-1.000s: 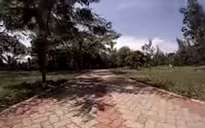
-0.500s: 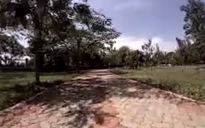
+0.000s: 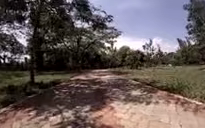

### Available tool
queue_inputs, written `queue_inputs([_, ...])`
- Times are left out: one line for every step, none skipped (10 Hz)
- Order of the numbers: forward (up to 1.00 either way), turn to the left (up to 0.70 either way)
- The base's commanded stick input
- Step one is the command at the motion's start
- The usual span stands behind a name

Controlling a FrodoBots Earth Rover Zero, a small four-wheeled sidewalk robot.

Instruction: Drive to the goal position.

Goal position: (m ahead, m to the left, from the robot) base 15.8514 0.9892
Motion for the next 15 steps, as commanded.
queue_inputs([0.7, 0.0])
queue_inputs([0.7, 0.0])
queue_inputs([0.7, 0.0])
queue_inputs([0.7, 0.0])
queue_inputs([0.7, 0.0])
queue_inputs([0.7, 0.0])
queue_inputs([0.7, 0.0])
queue_inputs([0.7, 0.0])
queue_inputs([0.7, 0.0])
queue_inputs([0.7, 0.0])
queue_inputs([0.7, 0.0])
queue_inputs([0.7, 0.0])
queue_inputs([0.7, 0.0])
queue_inputs([0.7, 0.0])
queue_inputs([0.7, 0.0])
